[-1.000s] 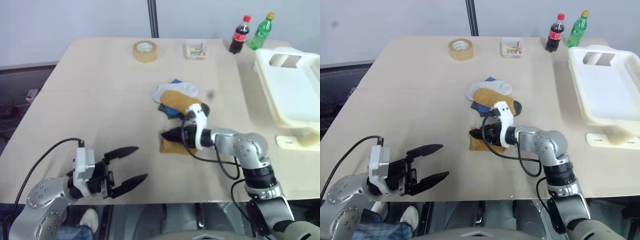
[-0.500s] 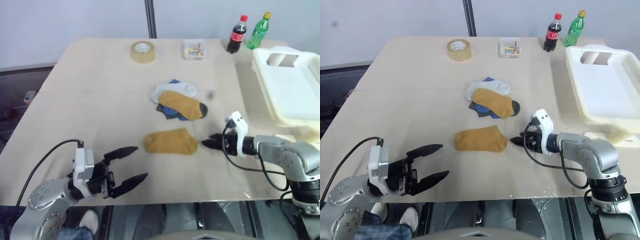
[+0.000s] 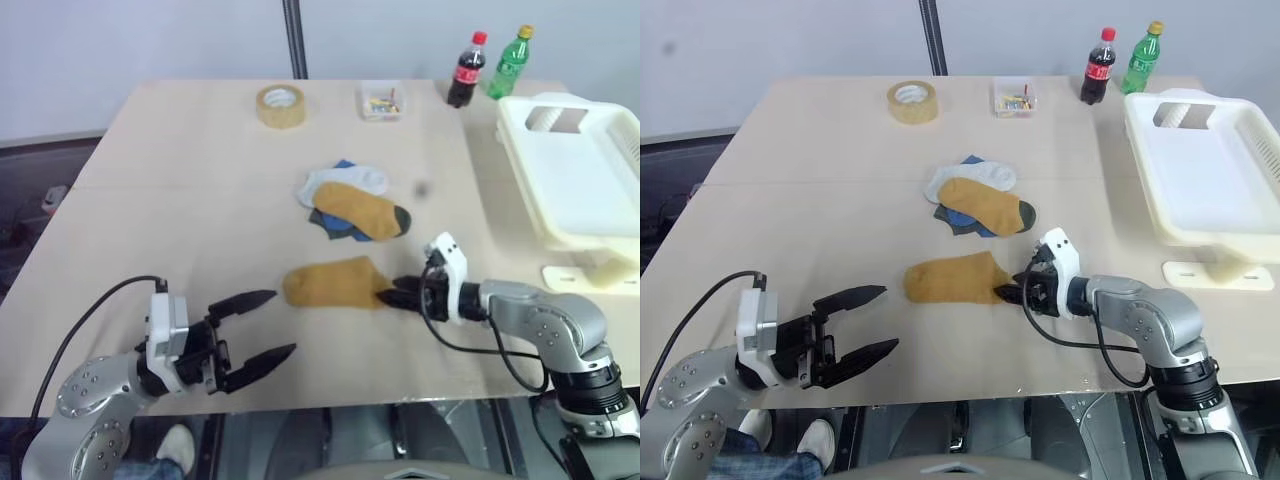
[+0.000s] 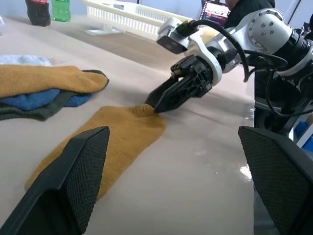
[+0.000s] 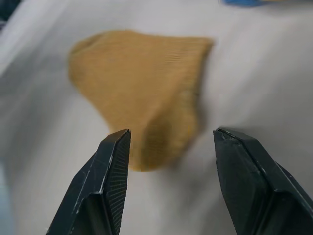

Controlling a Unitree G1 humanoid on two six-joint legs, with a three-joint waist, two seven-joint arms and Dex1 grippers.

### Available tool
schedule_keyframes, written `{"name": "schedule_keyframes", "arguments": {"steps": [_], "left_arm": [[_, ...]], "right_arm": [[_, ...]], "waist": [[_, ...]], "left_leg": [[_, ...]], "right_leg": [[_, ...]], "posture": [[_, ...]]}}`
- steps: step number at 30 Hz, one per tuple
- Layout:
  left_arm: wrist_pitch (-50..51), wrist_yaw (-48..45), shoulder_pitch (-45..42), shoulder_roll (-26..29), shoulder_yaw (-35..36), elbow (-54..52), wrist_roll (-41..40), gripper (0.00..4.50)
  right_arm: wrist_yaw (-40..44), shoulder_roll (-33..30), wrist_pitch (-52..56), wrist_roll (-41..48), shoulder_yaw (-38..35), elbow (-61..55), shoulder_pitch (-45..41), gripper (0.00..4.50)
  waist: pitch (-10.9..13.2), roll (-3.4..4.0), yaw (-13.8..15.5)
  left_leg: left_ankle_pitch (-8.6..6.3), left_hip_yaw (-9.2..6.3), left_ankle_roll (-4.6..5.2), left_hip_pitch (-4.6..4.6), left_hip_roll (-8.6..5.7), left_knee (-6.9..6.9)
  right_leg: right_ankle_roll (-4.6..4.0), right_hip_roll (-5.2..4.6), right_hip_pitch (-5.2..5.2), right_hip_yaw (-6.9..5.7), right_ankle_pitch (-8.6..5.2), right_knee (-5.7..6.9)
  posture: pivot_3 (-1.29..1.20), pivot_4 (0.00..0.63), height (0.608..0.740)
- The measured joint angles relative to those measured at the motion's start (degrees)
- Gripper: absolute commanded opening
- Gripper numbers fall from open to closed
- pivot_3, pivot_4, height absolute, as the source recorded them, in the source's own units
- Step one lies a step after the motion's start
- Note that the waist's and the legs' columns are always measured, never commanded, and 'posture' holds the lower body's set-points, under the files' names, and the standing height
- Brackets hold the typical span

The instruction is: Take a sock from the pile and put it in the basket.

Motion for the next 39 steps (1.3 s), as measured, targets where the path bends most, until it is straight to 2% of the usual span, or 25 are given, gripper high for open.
{"name": "schedule_keyframes", "arguments": {"steps": [2, 6, 13, 19, 23, 27, 36, 37, 38, 39], "left_arm": [[0.00, 0.00, -0.01, 0.00, 0.00, 0.02, 0.01, 4.50], [0.00, 0.00, -0.01, -0.01, 0.00, 0.02, 0.03, 4.50], [-0.11, 0.01, -0.12, -0.37, -0.10, 0.52, 0.35, 4.50], [-0.24, 0.04, 0.59, -0.72, -0.54, 0.46, 0.68, 4.50], [-0.28, 0.05, 0.51, -0.81, -0.80, 0.45, 0.99, 4.50], [-0.30, 0.06, 0.26, -0.94, -1.40, 0.46, 1.11, 4.50], [-0.67, 1.09, 0.14, -1.33, -1.63, 0.45, 1.17, 4.50], [-0.81, 1.22, 0.58, -1.54, -1.64, 0.43, 1.18, 4.50], [-0.83, 1.24, 0.72, -1.56, -1.64, 0.43, 1.19, 4.50], [-0.94, 1.27, 0.72, -1.57, -1.67, 0.43, 1.20, 4.50]], "right_arm": [[-0.16, 0.28, 0.69, 0.05, 0.18, -0.10, 0.03, 1.91], [-0.23, 0.21, 1.87, 0.44, 0.02, 0.17, 0.24, 0.04], [1.22, -4.28, 2.90, 0.99, -2.05, 0.07, 1.34, 0.04], [8.28, -19.10, 1.05, 0.03, -6.36, 0.18, 4.67, 0.04], [12.76, -23.11, -3.87, -3.03, -5.35, 2.11, 5.54, 0.04], [13.88, -22.73, -5.30, -4.28, -4.10, 3.08, 4.42, 0.04], [11.24, -16.21, -1.99, -3.30, -2.95, 0.12, 3.95, 0.04], [10.80, -15.89, -1.45, -2.90, -3.07, -0.56, 4.22, 0.63], [10.78, -15.89, -1.23, -2.59, -3.20, -0.73, 4.33, 0.73], [10.80, -15.91, -0.86, -2.16, -3.57, -1.15, 4.59, 1.29]], "waist": [[0.00, 0.00, 0.04], [0.01, 0.01, 0.08], [0.01, 0.01, 0.25], [0.00, 0.01, 0.93], [0.00, 0.02, 1.07], [0.00, 0.01, 1.08], [-0.01, 0.00, 1.27], [-0.01, 0.00, 1.30], [-0.01, 0.00, 1.33], [-0.01, 0.00, 1.37]], "left_leg": [[0.00, 0.00, 0.00, -0.01, -0.01, 0.00], [0.00, 0.00, 0.00, -0.01, -0.02, 0.00], [0.00, -0.01, 0.00, -0.03, -0.04, 0.00], [-0.01, -0.03, 0.02, -0.07, -0.12, 0.04], [0.00, 0.03, 0.01, 0.01, -0.12, 0.04], [0.00, 0.04, 0.01, 0.03, -0.11, 0.06], [0.00, 0.01, 0.01, 0.01, -0.02, 0.05], [0.00, 0.01, 0.01, 0.01, -0.02, 0.05], [0.00, 0.01, 0.01, 0.01, -0.02, 0.06], [0.00, 0.01, 0.01, 0.01, -0.03, 0.06]], "right_leg": [[0.00, -0.02, 0.00, 0.00, 0.00, -0.01], [0.00, -0.02, -0.01, -0.01, 0.00, -0.01], [0.00, -0.03, -0.01, -0.01, 0.00, -0.02], [0.01, -0.10, 0.01, -0.04, 0.00, -0.08], [0.01, 0.01, 0.03, 0.00, 0.00, -0.02], [0.01, 0.02, 0.05, 0.02, 0.00, -0.02], [0.01, 0.00, 0.05, 0.01, 0.00, -0.02], [0.01, 0.00, 0.05, 0.01, 0.00, -0.02], [0.01, 0.00, 0.06, 0.00, 0.00, -0.02], [0.01, 0.00, 0.06, 0.00, 0.00, -0.02]], "posture": [[0.00, 0.150, 0.740], [0.00, 0.150, 0.740], [0.00, 0.150, 0.740], [0.00, 0.150, 0.740], [0.00, 0.150, 0.740], [0.00, 0.150, 0.740], [0.00, 0.150, 0.740], [0.00, 0.150, 0.740], [0.00, 0.150, 0.740], [0.00, 0.150, 0.740]]}}
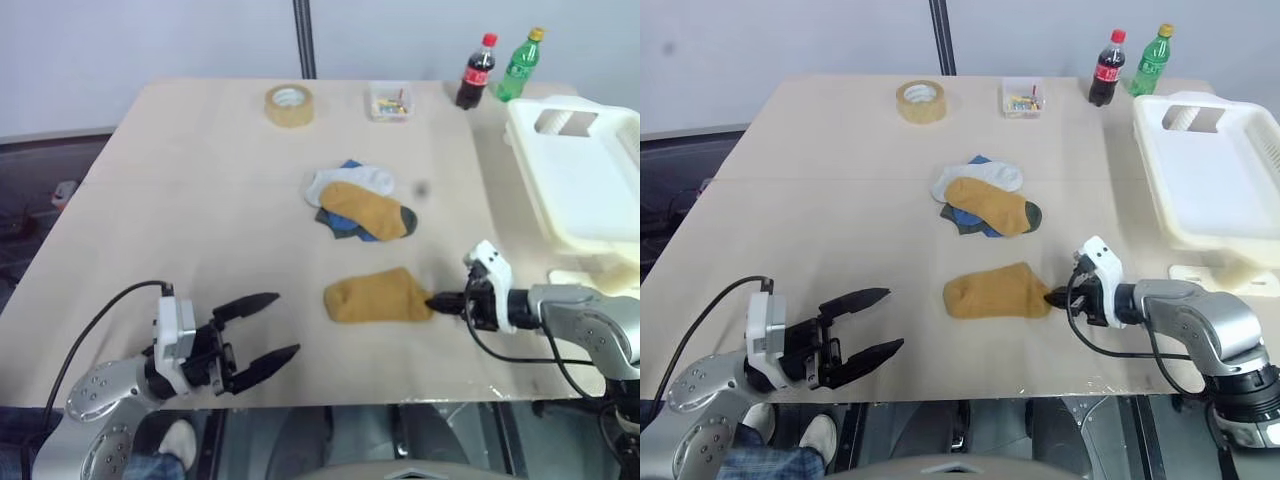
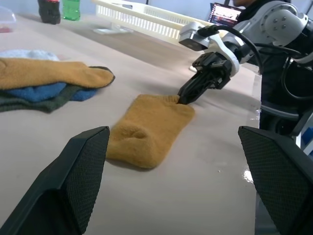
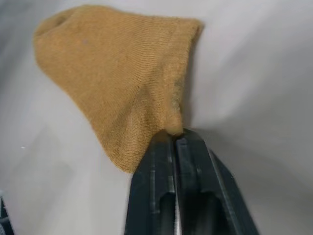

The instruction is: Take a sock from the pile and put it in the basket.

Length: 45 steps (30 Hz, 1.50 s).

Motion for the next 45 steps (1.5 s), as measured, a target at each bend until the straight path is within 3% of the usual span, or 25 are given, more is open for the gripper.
{"name": "schedule_keyframes", "arguments": {"steps": [5, 11, 19, 32, 45], "left_arm": [[-0.30, 0.05, -0.10, -0.04, -0.06, -0.01, 0.03, 4.50], [-0.53, 0.02, -0.67, -0.05, -0.43, 0.01, 0.11, 4.50], [-0.91, -0.02, -2.16, -0.07, -0.60, 0.42, 0.56, 4.50], [-1.38, 0.03, -1.93, -0.17, -0.60, 1.12, 0.62, 4.50], [-1.44, 0.99, -1.23, -0.18, -0.58, 1.10, 0.62, 4.50]], "right_arm": [[0.62, -1.21, 0.70, 1.85, -0.50, -2.68, 1.22, 3.45], [1.80, -5.45, -0.92, 1.16, -1.84, -2.07, 2.26, 3.45], [1.75, -6.06, -5.97, -2.21, -3.20, 3.46, -0.50, 3.45], [-10.09, 11.89, -13.59, -10.56, -4.15, 19.01, -13.34, 3.45], [-9.95, 20.39, -10.07, -7.20, -4.07, 19.31, -16.96, 3.45]], "waist": [[-0.01, -0.01, 0.13], [-0.02, -0.04, 0.26], [-0.01, -0.02, -0.04], [0.03, 0.05, 0.03], [0.07, 0.11, -0.10]], "left_leg": [[0.00, 0.00, 0.00, 0.02, -0.01, 0.03], [0.00, 0.00, 0.00, 0.23, -0.07, 0.07], [0.00, 0.06, 0.00, 0.46, -0.07, 0.05], [0.00, 0.05, 0.00, 0.44, -0.03, -0.06], [0.00, 0.04, 0.00, 0.44, 0.00, -0.08]], "right_leg": [[0.00, -0.01, 0.05, -0.01, 0.00, 0.00], [0.01, -0.05, 0.30, -0.01, 0.00, -0.04], [-0.01, 0.02, 0.47, 0.04, -0.01, -0.04], [-0.01, -0.04, 0.44, 0.04, -0.01, -0.06], [-0.01, -0.05, 0.43, 0.03, 0.00, -0.05]], "posture": [[0.00, 0.150, 0.740], [0.00, 0.150, 0.740], [0.00, 0.150, 0.740], [0.00, 0.150, 0.740], [0.00, 0.150, 0.740]]}}
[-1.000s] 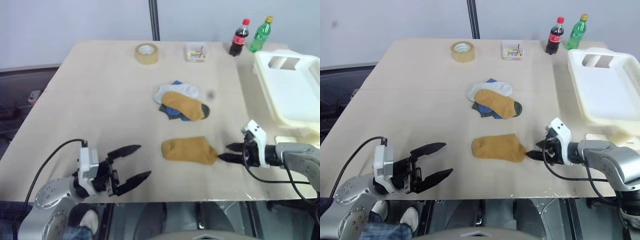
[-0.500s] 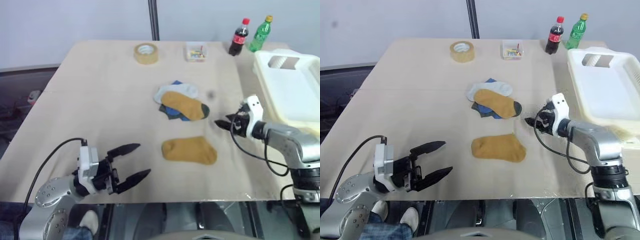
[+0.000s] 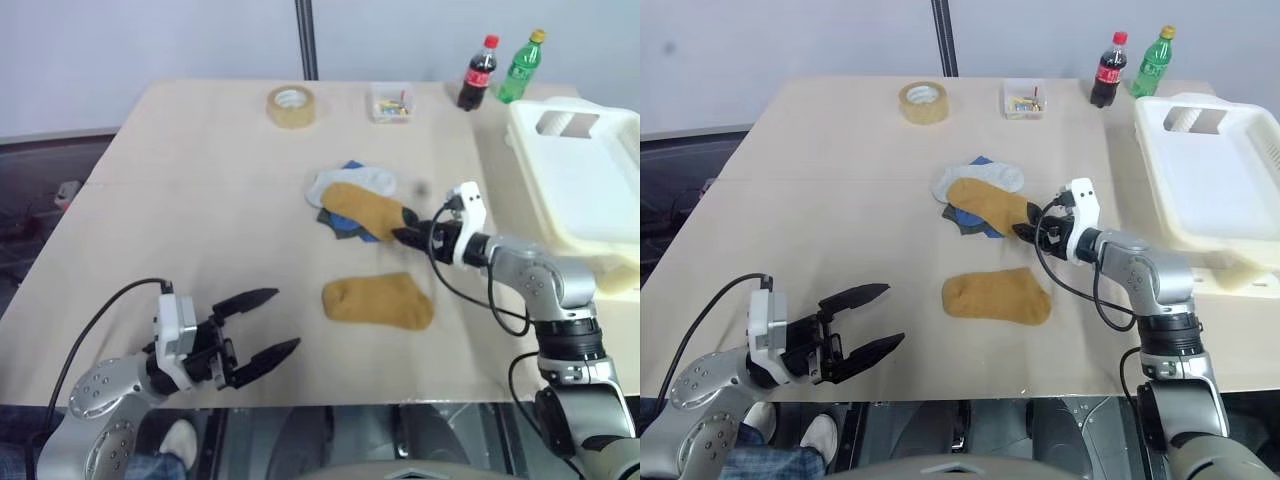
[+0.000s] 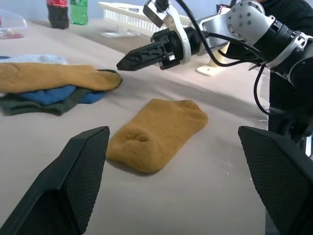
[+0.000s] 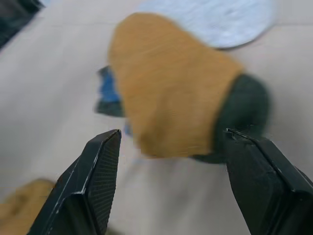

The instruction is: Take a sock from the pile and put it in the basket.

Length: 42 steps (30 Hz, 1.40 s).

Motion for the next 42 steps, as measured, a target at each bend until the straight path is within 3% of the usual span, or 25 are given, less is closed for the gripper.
{"name": "schedule_keyframes", "arguments": {"steps": [21, 24, 29, 42], "left_arm": [[-0.10, -0.20, -0.09, 0.04, 0.01, -0.01, -0.02, 4.50], [-0.10, -0.21, -0.08, 0.04, 0.01, -0.01, -0.02, 4.50], [-0.10, -0.22, -0.09, 0.04, 0.01, -0.01, -0.02, 4.50], [-0.12, 0.03, -0.11, 0.02, -0.02, 0.00, 0.01, 4.50]], "right_arm": [[-3.82, 3.16, 1.53, -1.51, -0.20, 1.89, -0.77, 3.45], [-3.76, 3.27, 1.55, -1.50, -0.19, 1.88, -0.76, 2.58], [-3.72, 3.57, 1.55, -1.50, -0.19, 1.88, -0.76, 0.26], [0.74, 0.86, 1.55, -1.09, 1.84, -2.26, -0.74, 0.11]], "waist": [[0.01, 0.02, -0.18], [0.01, 0.02, -0.18], [0.01, 0.02, -0.19], [0.03, 0.06, -0.16]], "left_leg": [[0.00, 0.01, 0.00, 0.01, -0.01, -0.03], [0.00, 0.01, 0.00, 0.01, -0.01, -0.02], [0.00, 0.01, 0.00, 0.01, -0.01, -0.03], [0.00, 0.01, 0.00, -0.01, 0.00, -0.05]], "right_leg": [[0.00, 0.01, -0.02, 0.00, 0.00, 0.00], [0.00, 0.01, -0.02, 0.00, 0.00, 0.00], [0.00, 0.01, -0.02, 0.00, 0.00, -0.01], [0.00, 0.00, -0.04, 0.00, 0.00, -0.04]], "posture": [[0.00, 0.150, 0.740], [0.00, 0.150, 0.740], [0.00, 0.150, 0.740], [0.00, 0.150, 0.740]]}}
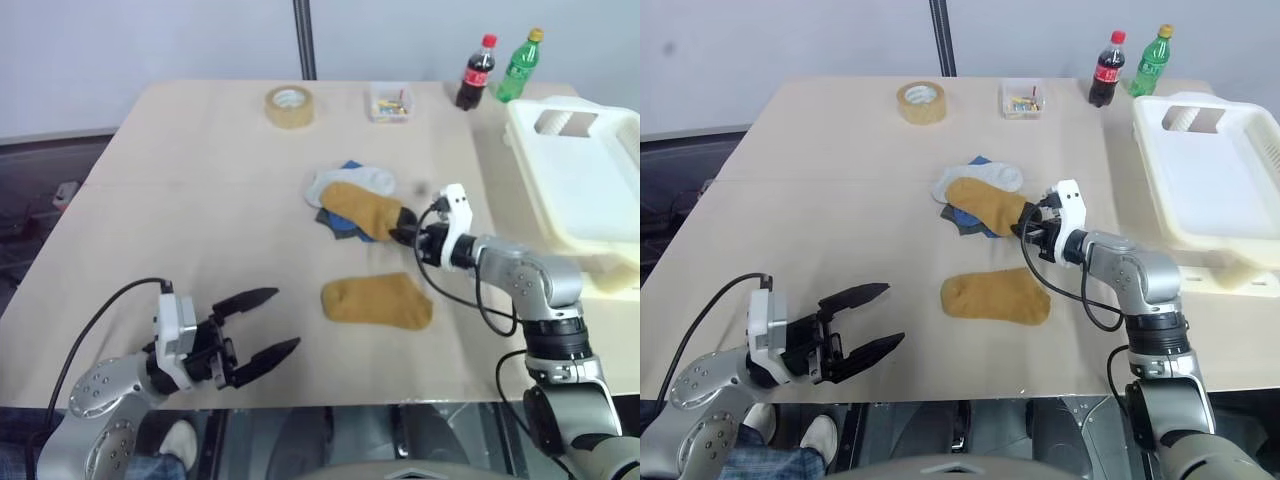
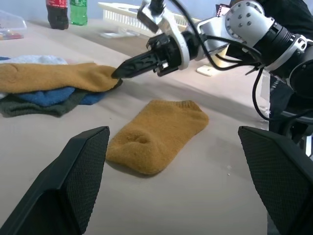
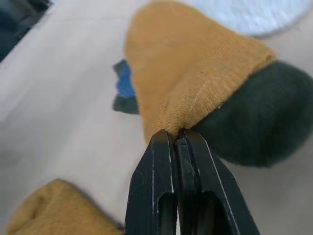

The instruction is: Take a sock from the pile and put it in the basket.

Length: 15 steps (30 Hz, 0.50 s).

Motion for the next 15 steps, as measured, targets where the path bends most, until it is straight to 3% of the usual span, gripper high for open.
{"name": "schedule_keyframes", "arguments": {"steps": [9, 15], "left_arm": [[-0.24, 0.08, 0.07, -0.51, -0.34, 0.01, 0.38, 4.50], [-0.26, 0.06, -1.41, -0.61, -1.57, 0.35, 0.58, 4.50]], "right_arm": [[18.00, -18.14, -1.26, 1.76, 5.27, -8.33, 6.82, 0.11], [12.79, -16.18, -7.68, -6.26, 6.22, 2.71, 2.81, 0.11]], "waist": [[0.02, 0.00, 0.17], [0.03, 0.00, -0.49]], "left_leg": [[-0.01, -0.01, 0.01, -0.02, -0.01, 0.00], [0.01, 0.07, 0.00, 0.06, -0.03, 0.05]], "right_leg": [[0.00, -0.05, 0.02, -0.04, 0.00, -0.06], [0.00, 0.03, 0.04, 0.04, 0.00, -0.01]], "posture": [[0.00, 0.150, 0.740], [0.00, 0.150, 0.740]]}}
